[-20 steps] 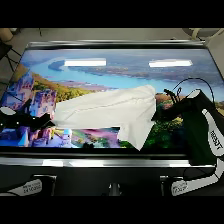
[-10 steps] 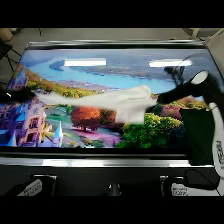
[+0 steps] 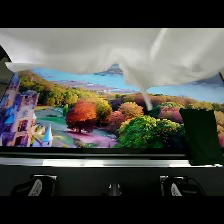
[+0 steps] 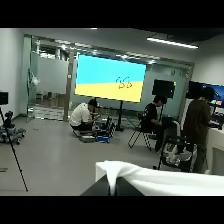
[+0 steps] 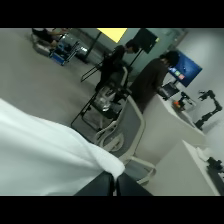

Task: Fold the shirts.

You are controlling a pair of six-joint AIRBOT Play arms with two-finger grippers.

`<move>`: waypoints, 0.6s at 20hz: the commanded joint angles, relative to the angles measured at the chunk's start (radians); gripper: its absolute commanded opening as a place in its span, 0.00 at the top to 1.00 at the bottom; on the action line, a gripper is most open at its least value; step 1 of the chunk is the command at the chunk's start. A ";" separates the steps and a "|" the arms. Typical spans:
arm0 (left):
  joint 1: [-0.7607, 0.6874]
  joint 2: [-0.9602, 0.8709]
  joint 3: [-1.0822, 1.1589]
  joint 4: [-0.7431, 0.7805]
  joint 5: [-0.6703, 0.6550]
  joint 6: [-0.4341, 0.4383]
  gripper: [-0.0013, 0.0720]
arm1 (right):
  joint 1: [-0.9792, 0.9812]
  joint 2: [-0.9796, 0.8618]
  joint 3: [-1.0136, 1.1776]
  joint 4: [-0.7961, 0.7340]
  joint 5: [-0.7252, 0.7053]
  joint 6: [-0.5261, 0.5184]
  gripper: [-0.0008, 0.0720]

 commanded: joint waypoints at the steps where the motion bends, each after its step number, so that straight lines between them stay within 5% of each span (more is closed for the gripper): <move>1: 0.000 0.040 0.023 -0.003 -0.033 -0.016 0.95 | 0.001 0.075 0.026 -0.050 0.019 0.018 0.96; 12: 0.000 -0.146 0.020 0.000 -0.357 -0.016 0.96 | 0.001 -0.119 0.031 -0.107 0.314 0.018 0.96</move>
